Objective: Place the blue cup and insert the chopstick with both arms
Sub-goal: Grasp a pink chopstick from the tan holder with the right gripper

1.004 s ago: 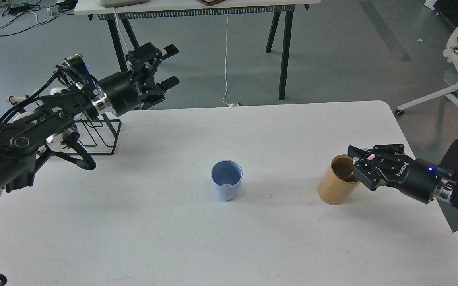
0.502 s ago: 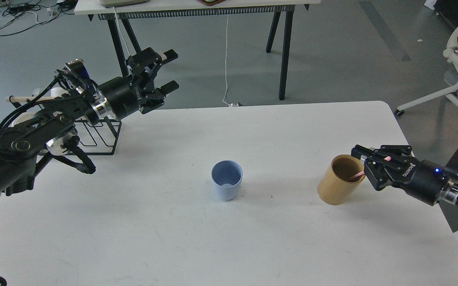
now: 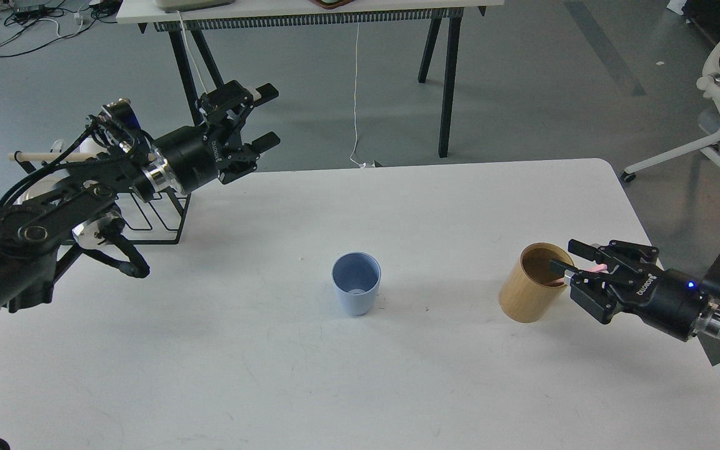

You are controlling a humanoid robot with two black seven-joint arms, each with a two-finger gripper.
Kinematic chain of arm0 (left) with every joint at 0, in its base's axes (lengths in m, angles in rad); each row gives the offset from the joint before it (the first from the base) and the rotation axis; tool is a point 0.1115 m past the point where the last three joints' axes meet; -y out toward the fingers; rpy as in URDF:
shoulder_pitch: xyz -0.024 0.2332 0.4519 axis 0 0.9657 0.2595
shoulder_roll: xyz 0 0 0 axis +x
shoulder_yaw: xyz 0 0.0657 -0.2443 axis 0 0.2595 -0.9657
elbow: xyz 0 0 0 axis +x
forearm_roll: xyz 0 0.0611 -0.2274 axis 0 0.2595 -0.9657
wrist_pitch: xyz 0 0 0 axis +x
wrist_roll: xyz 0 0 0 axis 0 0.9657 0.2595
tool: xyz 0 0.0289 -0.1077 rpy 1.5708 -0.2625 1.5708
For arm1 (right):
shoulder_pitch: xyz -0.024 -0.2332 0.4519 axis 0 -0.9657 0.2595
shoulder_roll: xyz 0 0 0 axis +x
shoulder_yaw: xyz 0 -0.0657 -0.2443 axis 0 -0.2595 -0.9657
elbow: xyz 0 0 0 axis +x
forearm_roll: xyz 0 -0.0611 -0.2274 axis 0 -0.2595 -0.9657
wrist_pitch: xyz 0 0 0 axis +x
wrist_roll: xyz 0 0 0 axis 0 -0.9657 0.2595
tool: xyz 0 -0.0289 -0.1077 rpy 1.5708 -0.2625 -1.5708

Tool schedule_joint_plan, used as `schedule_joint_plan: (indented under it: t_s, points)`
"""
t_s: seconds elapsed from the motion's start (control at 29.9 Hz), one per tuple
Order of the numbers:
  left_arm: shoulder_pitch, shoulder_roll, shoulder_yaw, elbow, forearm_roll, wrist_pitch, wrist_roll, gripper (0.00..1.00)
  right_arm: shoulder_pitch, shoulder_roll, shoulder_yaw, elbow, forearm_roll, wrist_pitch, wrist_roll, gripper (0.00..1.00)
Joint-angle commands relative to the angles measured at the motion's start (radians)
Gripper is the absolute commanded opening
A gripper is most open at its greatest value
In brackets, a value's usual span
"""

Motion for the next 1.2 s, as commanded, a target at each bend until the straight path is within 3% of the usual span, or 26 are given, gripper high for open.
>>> schedule_joint_plan:
  t_s: [0.0, 0.27, 0.44, 0.54, 1.17]
  points:
    - [0.002, -0.002, 0.000, 0.000, 0.000, 0.000, 0.000, 0.98, -0.020, -0.012, 0.000, 0.011, -0.001, 0.000, 0.000, 0.55]
    - [0.002, -0.002, 0.000, 0.000, 0.000, 0.000, 0.000, 0.98, -0.034, -0.032, 0.000, 0.029, -0.005, 0.000, 0.000, 0.53]
    - [0.002, -0.003, 0.000, 0.000, 0.000, 0.000, 0.000, 0.98, -0.036, -0.031, 0.002, 0.029, -0.005, 0.000, 0.000, 0.30]
    - [0.002, -0.003, 0.002, 0.000, 0.000, 0.000, 0.000, 0.98, -0.036, -0.031, 0.002, 0.029, -0.005, 0.000, 0.000, 0.22]
    - [0.002, -0.003, 0.002, 0.000, 0.000, 0.000, 0.000, 0.98, -0.036, -0.032, 0.009, 0.027, -0.005, 0.000, 0.000, 0.06]
